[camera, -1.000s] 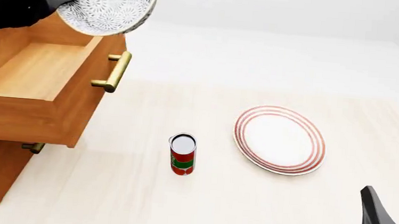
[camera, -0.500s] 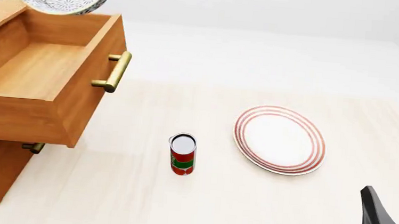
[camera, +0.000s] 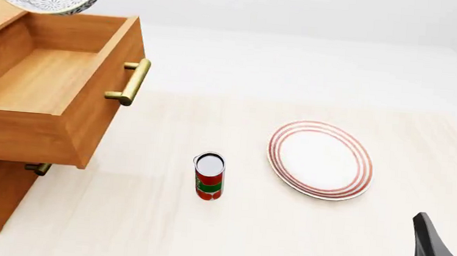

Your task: Put the bowl in the top drawer of the cabinet.

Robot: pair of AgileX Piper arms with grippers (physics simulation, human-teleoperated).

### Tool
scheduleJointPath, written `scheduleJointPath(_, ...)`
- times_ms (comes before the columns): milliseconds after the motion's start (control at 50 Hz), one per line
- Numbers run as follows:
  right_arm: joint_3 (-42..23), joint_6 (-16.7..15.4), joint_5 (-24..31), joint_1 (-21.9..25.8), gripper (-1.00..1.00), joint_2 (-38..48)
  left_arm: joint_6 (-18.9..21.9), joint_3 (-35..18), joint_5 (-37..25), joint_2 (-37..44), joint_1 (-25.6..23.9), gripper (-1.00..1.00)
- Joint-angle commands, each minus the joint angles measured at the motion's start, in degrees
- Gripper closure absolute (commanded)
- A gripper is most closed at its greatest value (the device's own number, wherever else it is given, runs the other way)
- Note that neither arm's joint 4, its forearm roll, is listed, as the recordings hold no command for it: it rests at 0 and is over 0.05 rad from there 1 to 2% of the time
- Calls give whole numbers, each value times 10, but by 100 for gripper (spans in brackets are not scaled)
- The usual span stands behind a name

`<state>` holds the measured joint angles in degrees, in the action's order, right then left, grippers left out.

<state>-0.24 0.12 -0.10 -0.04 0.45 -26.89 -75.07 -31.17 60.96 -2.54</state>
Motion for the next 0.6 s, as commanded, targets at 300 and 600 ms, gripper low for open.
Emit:
scheduleJointPath(300,0,0,0,0,-100,0,5,-8,-10,20,48,100)
scheduleJointPath(600,0,0,0,0,-100,0,12,-26,-33,27,68,100)
